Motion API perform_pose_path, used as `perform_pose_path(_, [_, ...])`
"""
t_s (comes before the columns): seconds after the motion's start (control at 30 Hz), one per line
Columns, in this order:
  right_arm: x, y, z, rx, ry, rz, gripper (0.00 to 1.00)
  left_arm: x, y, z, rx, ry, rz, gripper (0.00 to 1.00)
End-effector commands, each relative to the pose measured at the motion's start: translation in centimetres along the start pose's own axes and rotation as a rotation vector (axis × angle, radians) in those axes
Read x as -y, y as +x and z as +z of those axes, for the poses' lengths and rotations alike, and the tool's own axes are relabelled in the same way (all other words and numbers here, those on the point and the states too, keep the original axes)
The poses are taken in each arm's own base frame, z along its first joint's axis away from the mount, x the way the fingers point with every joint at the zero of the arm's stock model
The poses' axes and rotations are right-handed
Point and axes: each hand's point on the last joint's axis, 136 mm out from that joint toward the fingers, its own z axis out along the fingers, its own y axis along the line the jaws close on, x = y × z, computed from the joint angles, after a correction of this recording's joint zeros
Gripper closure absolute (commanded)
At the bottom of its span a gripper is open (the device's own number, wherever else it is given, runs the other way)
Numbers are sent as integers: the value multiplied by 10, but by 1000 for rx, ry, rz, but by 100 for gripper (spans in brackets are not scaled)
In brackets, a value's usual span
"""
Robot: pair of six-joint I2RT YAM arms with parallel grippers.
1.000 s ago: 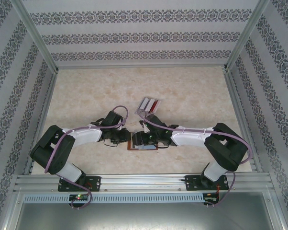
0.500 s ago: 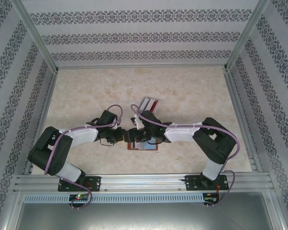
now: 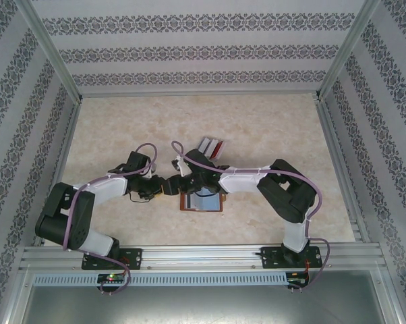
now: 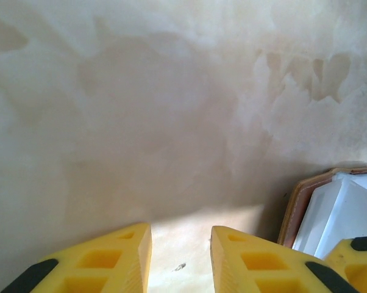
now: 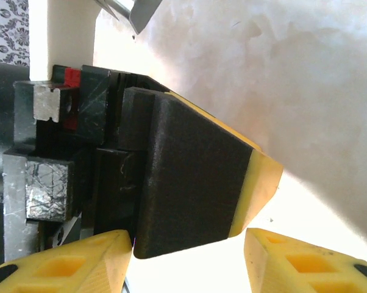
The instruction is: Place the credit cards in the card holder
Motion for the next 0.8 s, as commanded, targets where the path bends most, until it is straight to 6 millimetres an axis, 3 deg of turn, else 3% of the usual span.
perform_pose_path(0.0, [-139,2,-4,-21,-366,-308,44,20,-27,-9,86,45,33,68])
perform_pose_path(0.2, [-205,-18,-12,3,-492,-415,43,8,-36,-20,114,14,9,67])
perform_pose_path(0.37, [-228,-45,-38,102,-477,-462,43,3,-41,-33,146,-23,1,65])
perform_pose_path(0.47, [-211,-67,-66,214,-369,-461,42,-4,-45,-46,193,-90,8,60])
perform_pose_path(0.6, [-161,-86,-100,302,-197,-417,41,-7,-49,-67,257,-149,31,59])
perform_pose_path(0.77, [-102,-84,-117,309,-49,-344,41,17,-50,-91,309,-73,83,59])
